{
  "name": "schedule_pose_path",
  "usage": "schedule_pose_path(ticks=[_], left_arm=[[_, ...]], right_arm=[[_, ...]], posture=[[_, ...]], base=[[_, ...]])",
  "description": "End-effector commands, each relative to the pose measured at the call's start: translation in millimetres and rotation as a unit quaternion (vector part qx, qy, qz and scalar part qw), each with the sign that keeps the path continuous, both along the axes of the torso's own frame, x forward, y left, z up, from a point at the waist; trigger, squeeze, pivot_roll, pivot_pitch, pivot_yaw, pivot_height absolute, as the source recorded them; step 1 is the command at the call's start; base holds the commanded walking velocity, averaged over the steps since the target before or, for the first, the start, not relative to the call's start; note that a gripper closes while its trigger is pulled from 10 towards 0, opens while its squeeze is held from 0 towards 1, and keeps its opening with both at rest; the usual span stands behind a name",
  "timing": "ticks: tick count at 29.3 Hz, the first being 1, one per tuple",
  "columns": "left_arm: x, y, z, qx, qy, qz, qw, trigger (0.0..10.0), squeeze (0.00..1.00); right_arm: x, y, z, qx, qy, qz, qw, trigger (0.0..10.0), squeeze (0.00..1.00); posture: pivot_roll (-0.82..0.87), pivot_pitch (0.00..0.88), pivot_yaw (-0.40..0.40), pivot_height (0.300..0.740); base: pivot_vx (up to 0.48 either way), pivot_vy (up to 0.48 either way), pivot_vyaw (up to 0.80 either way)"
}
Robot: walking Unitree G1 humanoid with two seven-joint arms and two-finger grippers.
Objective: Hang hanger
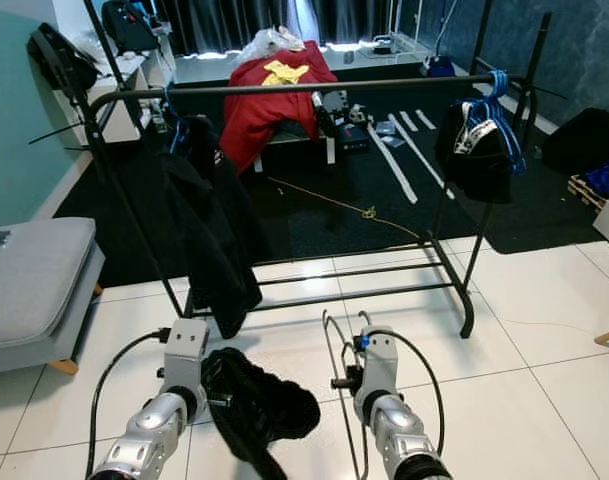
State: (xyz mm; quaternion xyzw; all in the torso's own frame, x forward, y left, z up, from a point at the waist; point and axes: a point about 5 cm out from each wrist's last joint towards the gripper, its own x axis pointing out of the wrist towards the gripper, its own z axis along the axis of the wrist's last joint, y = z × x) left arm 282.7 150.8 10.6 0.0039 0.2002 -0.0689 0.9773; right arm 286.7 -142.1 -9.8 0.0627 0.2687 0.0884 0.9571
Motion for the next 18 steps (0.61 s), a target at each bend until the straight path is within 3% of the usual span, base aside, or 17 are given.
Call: schedule_pose_path(ticks=[1, 14, 18], left_arm=[[5.0, 4.4, 7.8, 0.008, -0.025, 0.004, 1.0, 10.0, 0.0], [6.5, 3.5, 9.3, 0.004, -0.029, 0.005, 1.0, 10.0, 0.0], [7.0, 1.9, 10.1, 0.004, -0.031, -0.001, 1.0, 10.0, 0.0]], right_arm=[[0.2, 2.3, 0.2, 0.002, -0.003, 0.001, 1.0, 10.0, 0.0], [-0.4, 0.4, -0.4, -0.002, -0.003, 0.002, 1.0, 10.0, 0.0], [0.0, 0.1, -0.3, -0.003, -0.002, 0.002, 1.0, 10.0, 0.0]], posture=[[0.03, 0.0, 0.043, 0.74], [0.03, 0.0, 0.045, 0.74], [0.03, 0.0, 0.04, 0.74]], base=[[0.0, 0.0, 0.0], [0.0, 0.0, 0.0], [0.0, -0.48, 0.0]])
